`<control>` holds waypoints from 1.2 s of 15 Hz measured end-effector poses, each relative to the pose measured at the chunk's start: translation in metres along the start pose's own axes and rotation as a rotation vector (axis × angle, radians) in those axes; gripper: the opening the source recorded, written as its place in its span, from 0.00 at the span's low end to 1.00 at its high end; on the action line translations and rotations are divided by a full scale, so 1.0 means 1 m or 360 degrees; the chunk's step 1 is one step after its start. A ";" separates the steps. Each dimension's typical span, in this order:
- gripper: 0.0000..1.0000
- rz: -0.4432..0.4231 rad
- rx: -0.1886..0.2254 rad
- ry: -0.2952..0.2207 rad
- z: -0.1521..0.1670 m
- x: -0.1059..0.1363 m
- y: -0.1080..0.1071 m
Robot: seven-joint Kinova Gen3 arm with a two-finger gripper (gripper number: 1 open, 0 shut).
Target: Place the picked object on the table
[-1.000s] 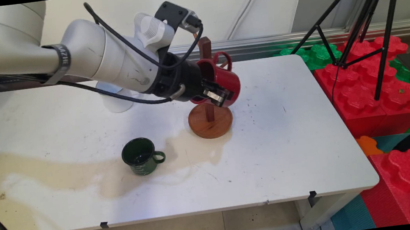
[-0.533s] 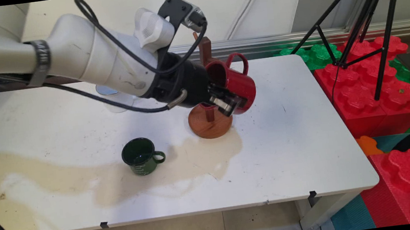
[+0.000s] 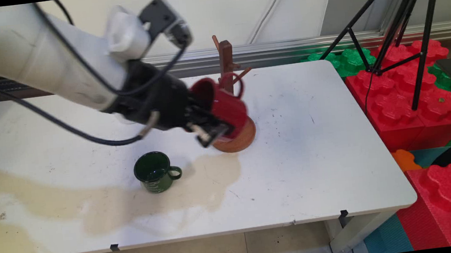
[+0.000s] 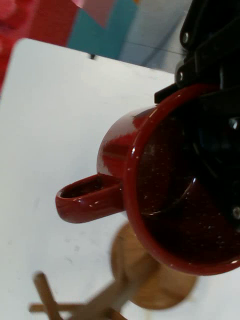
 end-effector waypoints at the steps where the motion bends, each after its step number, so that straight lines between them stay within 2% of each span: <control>1: 0.00 0.0040 0.0017 -0.0059 -0.014 -0.005 -0.002; 5: 0.00 0.0147 0.0081 -0.0211 -0.050 -0.018 -0.011; 10: 0.00 0.0274 0.0134 -0.0365 -0.077 -0.033 -0.032; 13: 0.00 0.0403 0.0178 -0.0524 -0.092 -0.051 -0.062; 18: 0.00 0.0507 0.0203 -0.0728 -0.094 -0.071 -0.101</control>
